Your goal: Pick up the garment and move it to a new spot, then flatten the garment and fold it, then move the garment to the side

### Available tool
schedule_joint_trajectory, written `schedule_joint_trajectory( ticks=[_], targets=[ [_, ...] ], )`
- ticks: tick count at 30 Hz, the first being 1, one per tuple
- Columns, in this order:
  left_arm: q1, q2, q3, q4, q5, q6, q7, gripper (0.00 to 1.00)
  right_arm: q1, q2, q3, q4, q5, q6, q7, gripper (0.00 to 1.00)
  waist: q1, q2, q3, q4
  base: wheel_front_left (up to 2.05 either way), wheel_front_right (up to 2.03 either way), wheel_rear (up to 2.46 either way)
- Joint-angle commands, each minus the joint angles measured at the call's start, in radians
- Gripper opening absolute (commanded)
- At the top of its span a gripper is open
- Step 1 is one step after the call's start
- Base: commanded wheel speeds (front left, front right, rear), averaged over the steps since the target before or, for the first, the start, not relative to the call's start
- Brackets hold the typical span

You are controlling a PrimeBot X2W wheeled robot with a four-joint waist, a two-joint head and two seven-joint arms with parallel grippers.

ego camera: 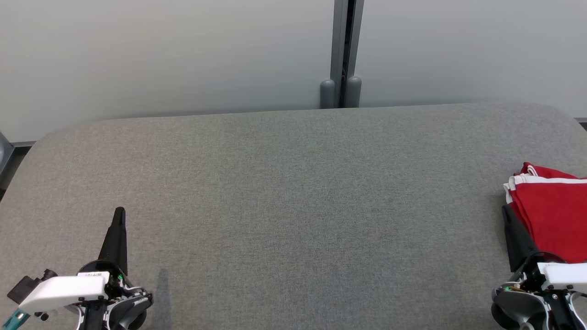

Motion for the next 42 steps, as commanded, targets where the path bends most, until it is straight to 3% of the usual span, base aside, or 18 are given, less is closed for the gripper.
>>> schedule_joint_trajectory(
  ticks=[1,42],
  targets=[
    [-0.013,0.005,0.004,-0.003,-0.001,-0.004,0.003,0.0,0.01,-0.009,-0.001,-0.003,0.001,0.0,0.004,0.0,0.0,-0.0001,0.0,0.0,0.0,0.0,0.0],
    [-0.013,0.005,0.004,-0.003,-0.001,-0.004,0.003,0.0,0.009,-0.009,-0.001,-0.003,0.001,0.0,0.004,0.0,0.0,-0.0001,0.0,0.0,0.0,0.0,0.0]
  ],
)
